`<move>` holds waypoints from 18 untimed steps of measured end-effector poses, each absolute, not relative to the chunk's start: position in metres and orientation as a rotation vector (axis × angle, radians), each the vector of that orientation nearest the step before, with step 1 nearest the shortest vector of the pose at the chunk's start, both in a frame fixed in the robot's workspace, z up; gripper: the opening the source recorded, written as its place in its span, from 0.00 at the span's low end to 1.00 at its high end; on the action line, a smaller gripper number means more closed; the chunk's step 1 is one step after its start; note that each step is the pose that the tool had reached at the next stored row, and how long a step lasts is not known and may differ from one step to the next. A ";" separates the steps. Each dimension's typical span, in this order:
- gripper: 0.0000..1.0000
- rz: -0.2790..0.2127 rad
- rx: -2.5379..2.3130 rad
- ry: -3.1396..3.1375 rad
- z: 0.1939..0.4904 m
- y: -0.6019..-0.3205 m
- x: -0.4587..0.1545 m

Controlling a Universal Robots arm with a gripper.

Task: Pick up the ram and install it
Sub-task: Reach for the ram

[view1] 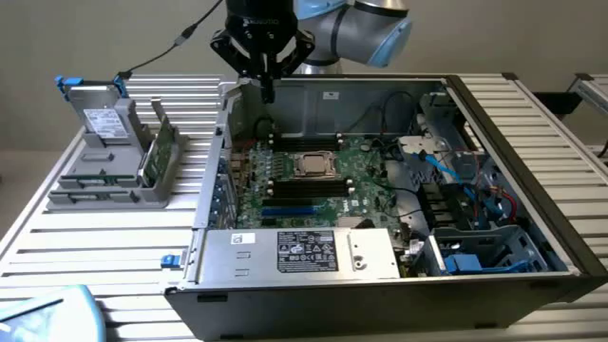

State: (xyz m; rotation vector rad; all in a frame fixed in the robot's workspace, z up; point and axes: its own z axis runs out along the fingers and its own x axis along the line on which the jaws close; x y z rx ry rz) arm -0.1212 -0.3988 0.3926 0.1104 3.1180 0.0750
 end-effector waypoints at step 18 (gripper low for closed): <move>0.11 0.075 0.110 3.118 0.393 -0.399 -0.128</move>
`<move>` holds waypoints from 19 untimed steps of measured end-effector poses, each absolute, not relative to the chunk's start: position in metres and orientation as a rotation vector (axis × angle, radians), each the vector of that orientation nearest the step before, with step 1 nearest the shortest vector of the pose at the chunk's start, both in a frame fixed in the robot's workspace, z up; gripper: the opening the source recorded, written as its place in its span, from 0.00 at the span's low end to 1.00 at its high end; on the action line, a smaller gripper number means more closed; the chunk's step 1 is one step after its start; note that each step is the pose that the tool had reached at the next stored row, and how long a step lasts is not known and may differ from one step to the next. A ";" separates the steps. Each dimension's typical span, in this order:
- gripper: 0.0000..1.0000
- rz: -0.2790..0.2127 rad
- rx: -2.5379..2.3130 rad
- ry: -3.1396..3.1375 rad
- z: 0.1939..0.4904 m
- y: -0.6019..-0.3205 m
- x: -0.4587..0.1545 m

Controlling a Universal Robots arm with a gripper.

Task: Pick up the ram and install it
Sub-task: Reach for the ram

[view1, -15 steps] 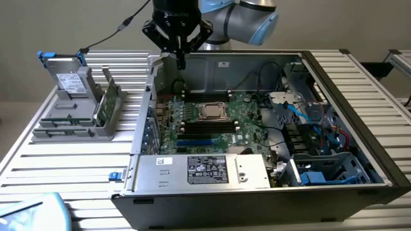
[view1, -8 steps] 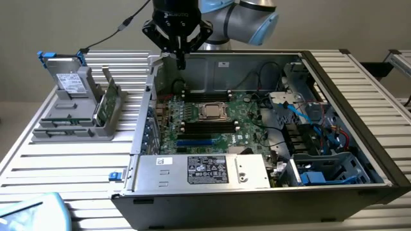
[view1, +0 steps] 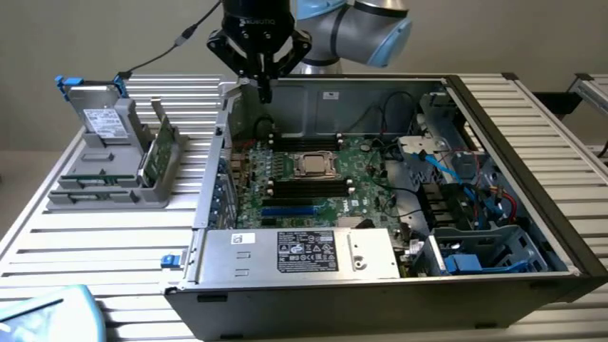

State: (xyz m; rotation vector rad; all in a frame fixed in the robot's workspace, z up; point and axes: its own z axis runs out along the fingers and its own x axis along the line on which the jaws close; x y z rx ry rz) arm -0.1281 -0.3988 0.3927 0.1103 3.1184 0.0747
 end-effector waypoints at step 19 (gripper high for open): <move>0.11 0.077 0.111 3.133 0.393 -0.399 -0.213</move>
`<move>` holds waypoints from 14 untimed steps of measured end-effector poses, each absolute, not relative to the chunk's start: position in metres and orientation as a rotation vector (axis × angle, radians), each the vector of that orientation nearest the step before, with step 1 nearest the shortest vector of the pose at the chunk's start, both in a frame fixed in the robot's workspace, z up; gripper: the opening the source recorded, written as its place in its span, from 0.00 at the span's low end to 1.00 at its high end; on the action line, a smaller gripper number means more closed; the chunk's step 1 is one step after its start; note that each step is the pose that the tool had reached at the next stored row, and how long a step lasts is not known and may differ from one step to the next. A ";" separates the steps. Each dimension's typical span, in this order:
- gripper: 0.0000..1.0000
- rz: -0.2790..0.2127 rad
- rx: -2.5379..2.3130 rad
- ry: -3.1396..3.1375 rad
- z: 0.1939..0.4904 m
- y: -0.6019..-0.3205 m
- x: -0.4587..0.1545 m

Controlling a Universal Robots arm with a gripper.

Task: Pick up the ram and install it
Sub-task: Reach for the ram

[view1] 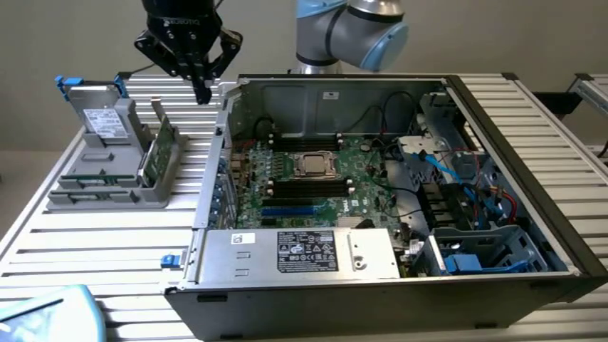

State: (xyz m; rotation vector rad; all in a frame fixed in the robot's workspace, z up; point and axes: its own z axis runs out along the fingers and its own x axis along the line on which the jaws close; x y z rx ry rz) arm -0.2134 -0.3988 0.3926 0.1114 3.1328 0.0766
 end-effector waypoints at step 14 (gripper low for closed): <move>0.11 0.079 0.113 3.147 0.393 -0.399 -0.277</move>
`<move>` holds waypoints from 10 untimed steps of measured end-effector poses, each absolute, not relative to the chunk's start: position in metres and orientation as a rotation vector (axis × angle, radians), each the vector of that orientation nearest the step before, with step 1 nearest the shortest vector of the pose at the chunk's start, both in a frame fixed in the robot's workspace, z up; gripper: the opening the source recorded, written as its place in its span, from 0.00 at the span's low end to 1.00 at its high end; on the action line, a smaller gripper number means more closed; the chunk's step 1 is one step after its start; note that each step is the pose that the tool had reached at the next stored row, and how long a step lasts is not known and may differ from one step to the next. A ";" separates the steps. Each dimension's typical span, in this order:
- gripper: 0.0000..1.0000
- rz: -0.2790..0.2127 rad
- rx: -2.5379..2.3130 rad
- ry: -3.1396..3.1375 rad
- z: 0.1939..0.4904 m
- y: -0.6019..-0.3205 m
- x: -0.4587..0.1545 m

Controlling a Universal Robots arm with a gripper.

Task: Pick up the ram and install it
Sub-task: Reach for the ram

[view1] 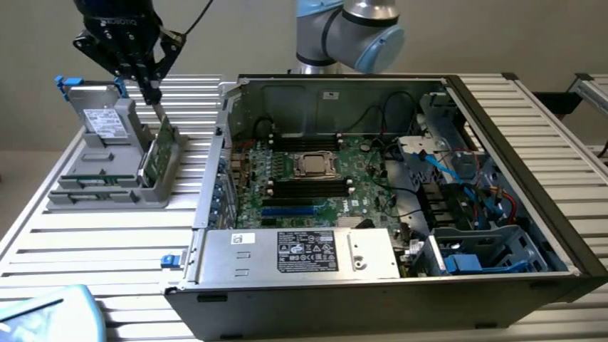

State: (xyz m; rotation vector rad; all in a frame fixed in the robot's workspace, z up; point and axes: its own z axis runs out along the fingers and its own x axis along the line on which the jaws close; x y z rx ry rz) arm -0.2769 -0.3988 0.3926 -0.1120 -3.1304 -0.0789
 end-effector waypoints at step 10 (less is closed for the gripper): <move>0.11 -0.080 -0.112 -3.124 0.393 -0.399 -0.323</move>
